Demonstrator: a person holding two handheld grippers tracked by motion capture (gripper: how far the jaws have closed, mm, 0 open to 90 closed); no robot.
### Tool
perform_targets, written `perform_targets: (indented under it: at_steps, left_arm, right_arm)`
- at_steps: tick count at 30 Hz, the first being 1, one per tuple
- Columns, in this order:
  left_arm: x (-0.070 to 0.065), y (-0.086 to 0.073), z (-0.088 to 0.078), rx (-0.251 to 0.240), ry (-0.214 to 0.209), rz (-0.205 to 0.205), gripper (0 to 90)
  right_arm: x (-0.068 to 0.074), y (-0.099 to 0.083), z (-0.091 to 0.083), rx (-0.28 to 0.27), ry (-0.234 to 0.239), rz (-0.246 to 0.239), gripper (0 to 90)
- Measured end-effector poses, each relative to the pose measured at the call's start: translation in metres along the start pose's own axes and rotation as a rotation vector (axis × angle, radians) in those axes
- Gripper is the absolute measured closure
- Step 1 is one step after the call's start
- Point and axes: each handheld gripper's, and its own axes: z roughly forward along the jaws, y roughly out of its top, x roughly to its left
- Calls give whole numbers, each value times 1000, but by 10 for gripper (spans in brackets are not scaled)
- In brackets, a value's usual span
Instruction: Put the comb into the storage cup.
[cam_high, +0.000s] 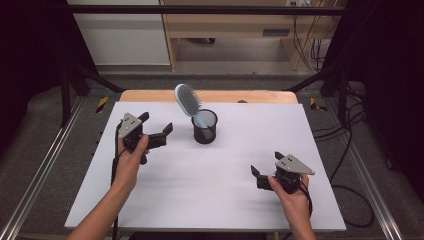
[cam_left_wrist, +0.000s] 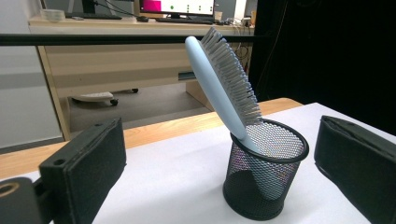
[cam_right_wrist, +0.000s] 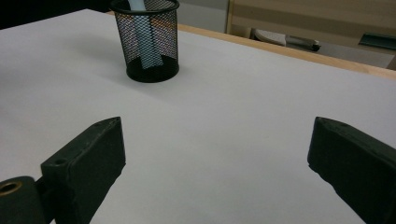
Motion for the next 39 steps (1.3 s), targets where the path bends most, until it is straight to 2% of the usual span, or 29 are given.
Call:
perform_targets:
  at_steps: [11, 13, 19, 21, 23, 26, 29, 34, 39]
  left_arm:
    - [17, 7, -20, -22, 18, -17, 20]
    - [20, 9, -24, -27, 23, -14, 20]
    - [29, 10, -38, -42, 35, -16, 20]
    - [32, 9, -43, -53, 35, -21, 19]
    - [36, 10, -47, -57, 42, -22, 17]
    - [42, 10, -54, -67, 52, -25, 17]
    - [48, 10, -61, -67, 66, -22, 17]
    - [57, 9, -73, -65, 94, -18, 14]
    - [66, 9, -83, -69, 103, -20, 14]
  right_arm:
    - [2, 0, 0, -6, 6, -4, 43]
    - [1, -1, 1, -19, 7, 8, 43]
    - [1, 0, 0, -58, -7, 1, 47]
    - [1, 0, -1, -68, -7, 20, 48]
    - [0, -2, -1, -73, -5, 49, 47]
    - [-3, -1, 0, -55, -4, 63, 46]
    - [-7, 5, -1, -55, -7, 53, 44]
    - [-11, 10, -3, -82, 5, 85, 41]
    - [-19, 7, -9, -94, -24, 74, 49]
